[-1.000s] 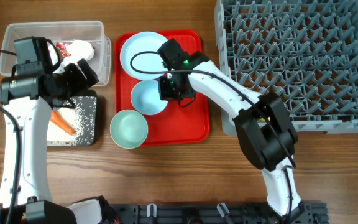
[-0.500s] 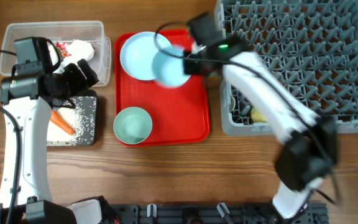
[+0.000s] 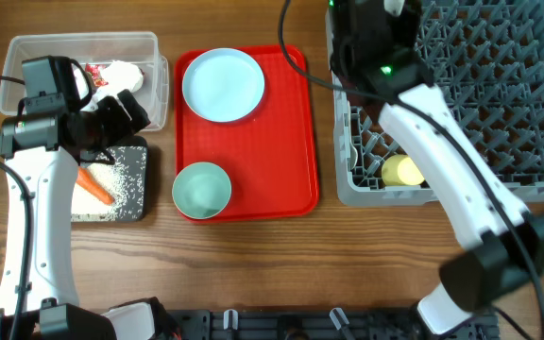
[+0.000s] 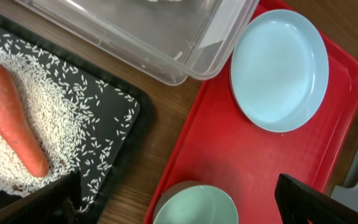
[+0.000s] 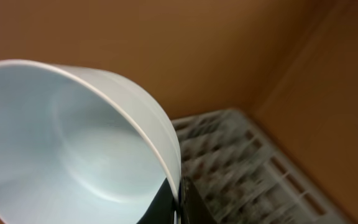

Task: Sort waste into correct bins and load items into the dishwasher rack
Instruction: 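Carry the light-blue bowl into the back of the grey rack, then reach the right gripper to the green bowl and grasp it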

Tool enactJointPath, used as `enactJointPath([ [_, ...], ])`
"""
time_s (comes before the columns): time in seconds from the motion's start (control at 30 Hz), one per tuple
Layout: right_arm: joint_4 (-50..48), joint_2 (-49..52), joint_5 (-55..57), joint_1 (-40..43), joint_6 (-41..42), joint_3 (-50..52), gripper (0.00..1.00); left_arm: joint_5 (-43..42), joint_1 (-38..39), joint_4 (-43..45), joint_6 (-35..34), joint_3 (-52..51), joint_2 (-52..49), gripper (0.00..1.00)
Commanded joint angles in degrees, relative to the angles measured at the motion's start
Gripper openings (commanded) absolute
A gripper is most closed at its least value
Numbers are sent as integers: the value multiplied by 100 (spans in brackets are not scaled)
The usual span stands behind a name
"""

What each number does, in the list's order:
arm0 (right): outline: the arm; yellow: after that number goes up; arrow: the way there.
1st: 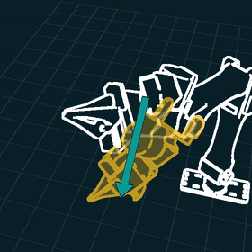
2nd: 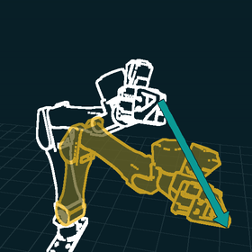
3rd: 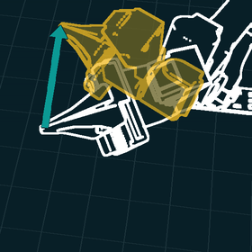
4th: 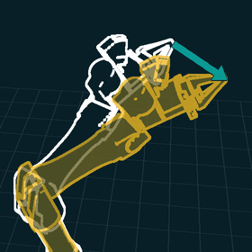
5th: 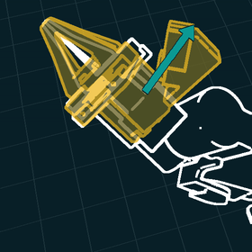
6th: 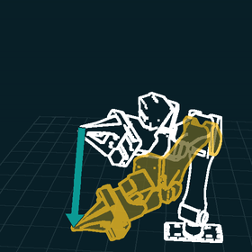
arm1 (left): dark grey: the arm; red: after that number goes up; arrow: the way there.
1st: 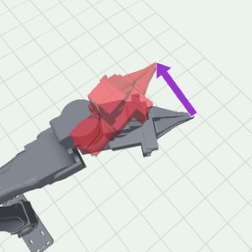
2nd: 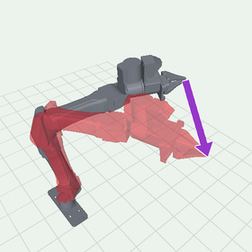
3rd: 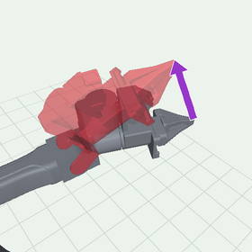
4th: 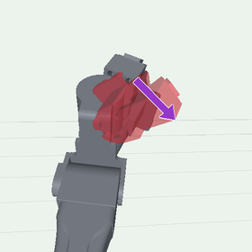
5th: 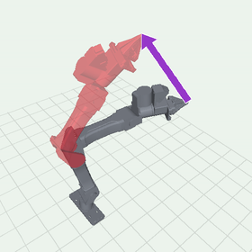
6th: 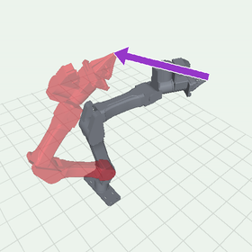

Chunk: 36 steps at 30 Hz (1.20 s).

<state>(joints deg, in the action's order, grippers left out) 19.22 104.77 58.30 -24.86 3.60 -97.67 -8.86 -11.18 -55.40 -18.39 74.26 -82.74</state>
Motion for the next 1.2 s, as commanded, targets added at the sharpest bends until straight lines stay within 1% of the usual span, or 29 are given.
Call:
enactJointPath([
  [0.0,-772,905,1161,151,-2046,9,4,-50,-31,4,-50,31,-52,100],
  [0.1,-1757,1456,1722,181,-3289,9,4,-50,-31,4,-50,31,-52,100],
  [0.17,-2267,1749,1777,181,-3995,9,4,-50,-31,4,-50,31,-52,100],
  [0.27,-2728,2055,1777,181,-4419,9,4,-52,-31,4,-50,31,-52,100],
  [0.57,-2776,2374,1823,238,-4363,9,4,-50,-31,4,-52,31,-52,100],
  [0.73,-2371,2422,1797,199,-3869,9,4,-50,-31,4,-50,31,-52,100],
  [0.93,-1589,2437,1773,190,-3010,9,4,-50,-31,4,-50,31,-52,100],
  [1.17,-1517,2437,1799,109,-2920,9,4,-50,-31,4,-50,31,-52,100],
])
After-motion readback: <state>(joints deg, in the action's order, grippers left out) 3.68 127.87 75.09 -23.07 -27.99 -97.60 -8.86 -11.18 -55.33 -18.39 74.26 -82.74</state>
